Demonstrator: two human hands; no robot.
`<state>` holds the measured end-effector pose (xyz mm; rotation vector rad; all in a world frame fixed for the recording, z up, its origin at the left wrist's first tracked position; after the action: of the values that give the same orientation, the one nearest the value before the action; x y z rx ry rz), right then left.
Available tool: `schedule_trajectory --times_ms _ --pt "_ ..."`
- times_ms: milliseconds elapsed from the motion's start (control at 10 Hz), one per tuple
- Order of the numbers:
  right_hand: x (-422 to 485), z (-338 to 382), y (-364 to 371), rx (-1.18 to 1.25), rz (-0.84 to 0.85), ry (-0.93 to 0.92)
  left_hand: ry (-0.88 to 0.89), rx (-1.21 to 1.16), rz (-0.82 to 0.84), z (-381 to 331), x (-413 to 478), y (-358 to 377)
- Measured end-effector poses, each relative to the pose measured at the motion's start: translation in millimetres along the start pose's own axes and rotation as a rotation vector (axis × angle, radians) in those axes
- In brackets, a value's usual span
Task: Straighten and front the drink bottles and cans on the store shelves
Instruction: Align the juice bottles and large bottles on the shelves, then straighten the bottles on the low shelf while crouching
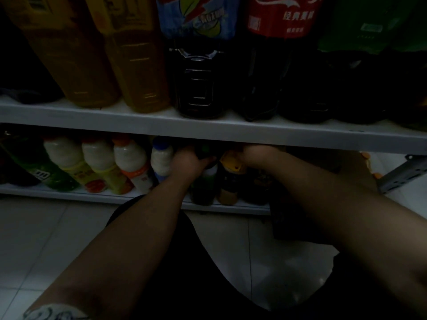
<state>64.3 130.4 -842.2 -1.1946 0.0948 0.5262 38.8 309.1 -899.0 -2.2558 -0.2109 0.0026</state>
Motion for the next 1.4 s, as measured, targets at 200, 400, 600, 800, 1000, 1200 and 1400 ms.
schedule_trajectory --times_ms 200,400,600,800,1000,1200,1400 --pt "2 -5 -3 0.007 0.043 0.016 -0.006 -0.098 0.128 2 9 -5" --pt "-6 -8 -7 -0.006 -0.046 -0.016 -0.029 -0.144 0.219 1 13 -2" --pt "-13 -8 1 -0.043 -0.193 0.019 -0.014 0.086 0.078 -12 15 15" --pt "-11 -6 3 -0.023 -0.283 0.079 0.055 0.237 0.08 -15 26 5" --pt "-13 -6 1 -0.026 -0.273 0.022 -0.216 -0.312 0.234 -5 20 3" --pt "-14 -10 2 0.003 -0.243 0.009 -0.14 -0.199 0.237 -3 19 6" --pt "-13 -13 10 -0.011 -0.35 -0.015 0.04 0.359 0.182 -13 22 10"
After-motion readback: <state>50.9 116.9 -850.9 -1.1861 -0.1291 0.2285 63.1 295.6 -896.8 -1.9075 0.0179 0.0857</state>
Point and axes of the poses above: each hand's wrist, its own x-axis towards the middle knuckle, its own y-axis out of the palm, z = x × y, the point moved 2 cm from there along x, towards the middle knuckle, and after that the axes turned 5 degrees about x, right-handed, at the moved point
